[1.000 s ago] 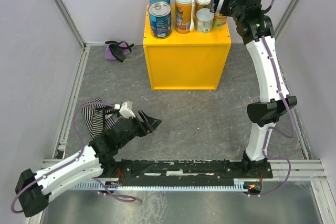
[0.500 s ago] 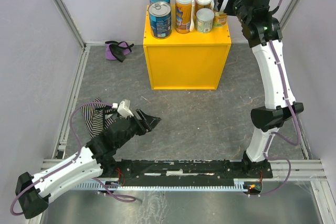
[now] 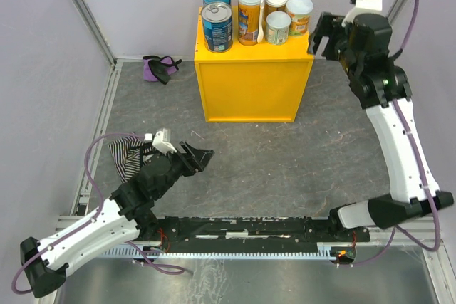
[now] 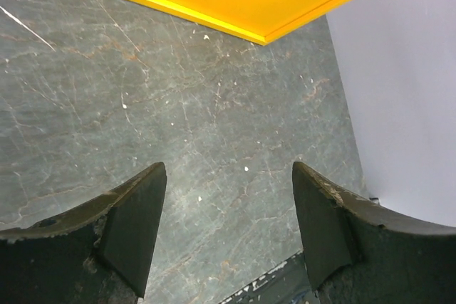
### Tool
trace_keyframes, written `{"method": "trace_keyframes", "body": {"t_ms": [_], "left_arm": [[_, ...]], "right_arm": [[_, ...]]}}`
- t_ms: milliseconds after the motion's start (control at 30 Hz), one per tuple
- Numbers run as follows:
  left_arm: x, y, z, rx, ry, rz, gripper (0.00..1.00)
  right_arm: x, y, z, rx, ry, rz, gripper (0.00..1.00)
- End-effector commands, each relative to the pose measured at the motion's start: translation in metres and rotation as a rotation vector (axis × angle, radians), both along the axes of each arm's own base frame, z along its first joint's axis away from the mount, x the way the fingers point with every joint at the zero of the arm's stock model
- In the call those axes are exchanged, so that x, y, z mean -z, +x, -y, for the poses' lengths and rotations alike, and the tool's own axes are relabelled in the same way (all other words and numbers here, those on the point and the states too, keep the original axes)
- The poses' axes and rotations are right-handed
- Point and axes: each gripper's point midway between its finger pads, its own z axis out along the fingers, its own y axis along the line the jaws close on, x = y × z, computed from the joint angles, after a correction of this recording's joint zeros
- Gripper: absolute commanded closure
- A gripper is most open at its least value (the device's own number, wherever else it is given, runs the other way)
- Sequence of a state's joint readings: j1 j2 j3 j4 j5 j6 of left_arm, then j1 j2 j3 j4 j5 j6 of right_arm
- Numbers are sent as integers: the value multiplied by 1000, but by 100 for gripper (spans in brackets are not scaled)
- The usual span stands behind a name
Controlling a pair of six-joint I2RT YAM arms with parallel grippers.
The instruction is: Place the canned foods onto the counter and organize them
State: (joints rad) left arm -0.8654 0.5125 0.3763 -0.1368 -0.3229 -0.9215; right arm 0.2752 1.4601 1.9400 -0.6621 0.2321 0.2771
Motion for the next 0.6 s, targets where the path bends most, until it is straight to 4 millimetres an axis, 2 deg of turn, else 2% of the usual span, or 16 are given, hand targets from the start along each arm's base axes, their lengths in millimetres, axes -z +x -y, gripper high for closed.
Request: {"method": "trace_keyframes", "body": {"t_ms": [0,33,67,133,200,400,567], "left_arm": [[-29,18,-10,-62,87,107,22],[-32,21,-12,-71,110,117,22],[-36,24,-14,-86,131,129,21],[-45,32,-20,-118,176,154,21],[-54,38,-24,-140,214,180,20],[-72,61,-34,-171,304,211,18],[-79,79,-55,-200,332,212,18]], "right_arm": [[20,-36,16,45,6,-16,7],[31,-44,18,47,1,-35,7],[42,-52,21,50,-4,-58,1],[72,-69,23,45,-5,-117,1],[94,-86,28,51,-6,-157,1],[146,-134,40,55,-2,-240,1],[182,-165,46,57,9,-297,1]]}}
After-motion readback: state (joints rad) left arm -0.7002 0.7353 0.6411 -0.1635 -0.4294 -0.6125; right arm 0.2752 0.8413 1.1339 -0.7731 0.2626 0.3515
